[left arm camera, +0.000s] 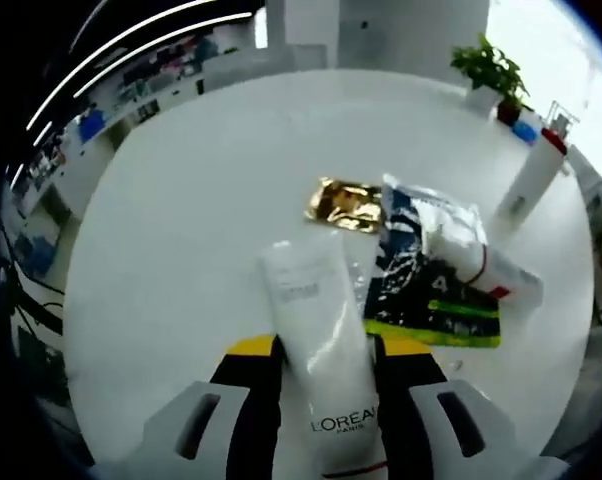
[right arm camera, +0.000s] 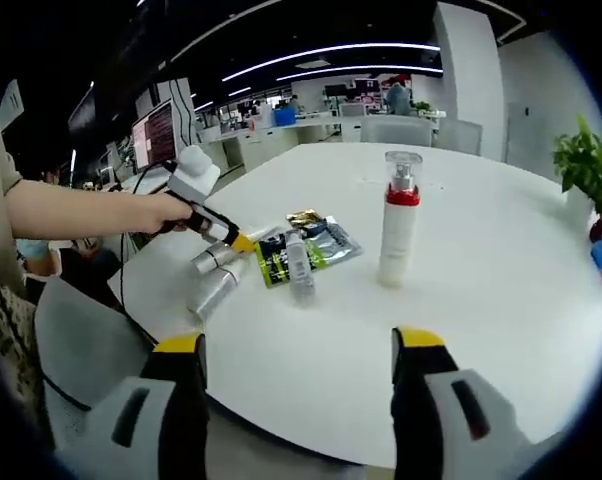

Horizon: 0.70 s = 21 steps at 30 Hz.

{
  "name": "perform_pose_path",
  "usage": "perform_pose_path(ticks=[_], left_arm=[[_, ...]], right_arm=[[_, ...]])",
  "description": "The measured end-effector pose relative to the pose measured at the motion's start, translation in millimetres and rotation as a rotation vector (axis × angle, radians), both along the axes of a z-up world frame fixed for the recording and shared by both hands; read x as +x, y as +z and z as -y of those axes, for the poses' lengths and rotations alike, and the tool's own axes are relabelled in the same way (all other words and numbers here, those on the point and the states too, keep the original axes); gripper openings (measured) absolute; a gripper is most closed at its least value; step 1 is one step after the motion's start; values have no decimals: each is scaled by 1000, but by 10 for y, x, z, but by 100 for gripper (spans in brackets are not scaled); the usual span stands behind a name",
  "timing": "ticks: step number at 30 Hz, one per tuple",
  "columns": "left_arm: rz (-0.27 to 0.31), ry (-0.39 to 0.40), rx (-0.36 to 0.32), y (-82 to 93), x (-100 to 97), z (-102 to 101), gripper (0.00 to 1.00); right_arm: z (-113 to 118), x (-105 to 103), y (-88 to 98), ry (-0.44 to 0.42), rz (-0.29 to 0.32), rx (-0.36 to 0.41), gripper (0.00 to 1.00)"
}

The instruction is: Arrange the skincare products in the storage area until every visible bottle or jar stands upright without overlapping.

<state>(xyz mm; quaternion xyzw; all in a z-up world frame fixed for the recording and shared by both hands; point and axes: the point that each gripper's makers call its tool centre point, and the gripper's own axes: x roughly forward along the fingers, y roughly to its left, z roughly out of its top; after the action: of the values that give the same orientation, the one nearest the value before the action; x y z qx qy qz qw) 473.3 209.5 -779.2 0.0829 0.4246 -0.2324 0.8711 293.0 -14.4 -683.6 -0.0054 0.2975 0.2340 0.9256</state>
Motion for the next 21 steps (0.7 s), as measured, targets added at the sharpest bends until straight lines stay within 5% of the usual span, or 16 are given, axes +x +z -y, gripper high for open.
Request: perform_pose_path(ticks=[21], left_arm=[[60, 125, -149, 127, -153, -153, 24]], right_arm=[[-72, -22, 19, 20, 6, -17, 75]])
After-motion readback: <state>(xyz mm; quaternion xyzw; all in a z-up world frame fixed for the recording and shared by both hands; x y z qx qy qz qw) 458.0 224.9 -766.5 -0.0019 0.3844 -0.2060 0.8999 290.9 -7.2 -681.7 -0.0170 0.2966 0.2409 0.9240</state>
